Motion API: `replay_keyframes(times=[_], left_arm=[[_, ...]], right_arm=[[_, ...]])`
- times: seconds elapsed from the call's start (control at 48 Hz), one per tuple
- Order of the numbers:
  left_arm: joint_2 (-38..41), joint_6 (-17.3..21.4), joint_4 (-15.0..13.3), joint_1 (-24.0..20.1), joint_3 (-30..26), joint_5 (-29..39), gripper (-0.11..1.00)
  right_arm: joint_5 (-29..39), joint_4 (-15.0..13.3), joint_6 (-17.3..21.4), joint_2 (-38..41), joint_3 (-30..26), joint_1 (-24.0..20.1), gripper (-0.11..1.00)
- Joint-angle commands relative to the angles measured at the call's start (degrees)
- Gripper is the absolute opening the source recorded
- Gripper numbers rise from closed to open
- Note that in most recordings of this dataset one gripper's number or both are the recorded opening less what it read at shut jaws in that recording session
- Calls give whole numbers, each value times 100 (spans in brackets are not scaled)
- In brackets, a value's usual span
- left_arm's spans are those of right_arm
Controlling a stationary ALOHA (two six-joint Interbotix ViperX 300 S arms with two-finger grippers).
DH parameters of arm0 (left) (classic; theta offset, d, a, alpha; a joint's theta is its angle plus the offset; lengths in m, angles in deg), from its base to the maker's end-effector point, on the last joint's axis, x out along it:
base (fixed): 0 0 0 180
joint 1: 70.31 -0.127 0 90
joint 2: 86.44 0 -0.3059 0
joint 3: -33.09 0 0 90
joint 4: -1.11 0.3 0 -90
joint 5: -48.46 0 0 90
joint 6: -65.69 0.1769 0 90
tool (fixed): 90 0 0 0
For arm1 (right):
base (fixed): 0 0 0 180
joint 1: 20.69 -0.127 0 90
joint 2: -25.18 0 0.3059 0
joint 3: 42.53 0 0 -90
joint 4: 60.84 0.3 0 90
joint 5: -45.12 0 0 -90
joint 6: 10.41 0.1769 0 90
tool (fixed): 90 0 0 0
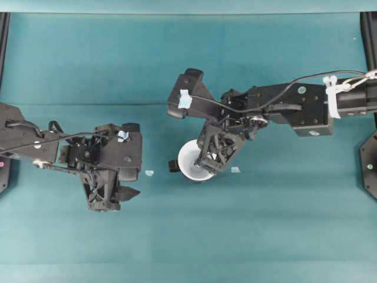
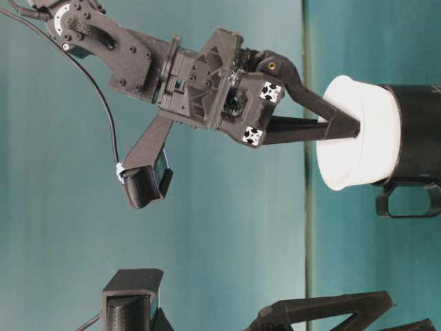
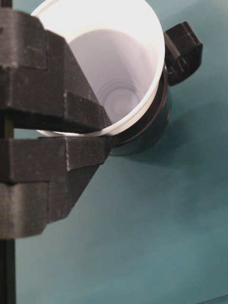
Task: Put the paper cup into the moved cup holder.
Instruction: 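Lower the paper cup into the black cup holder with the right gripper, then open the right gripper and withdraw it rightward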
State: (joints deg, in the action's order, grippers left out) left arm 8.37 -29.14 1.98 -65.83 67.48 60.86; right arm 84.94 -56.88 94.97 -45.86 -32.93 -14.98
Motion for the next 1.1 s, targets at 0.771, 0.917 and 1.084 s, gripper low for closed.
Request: replay_keyframes(times=[0.771, 0.917, 1.084], left_arm=[[-79, 18, 18, 9, -44, -26, 88], [-70, 9, 9, 9, -44, -26, 88], [-79, 0, 9, 9, -44, -26, 88]], right_arm=[[-35, 132, 35, -316, 0, 0, 86], [-53, 123, 18, -387, 53, 0, 86], [-272, -62, 26, -633, 281, -9, 86]])
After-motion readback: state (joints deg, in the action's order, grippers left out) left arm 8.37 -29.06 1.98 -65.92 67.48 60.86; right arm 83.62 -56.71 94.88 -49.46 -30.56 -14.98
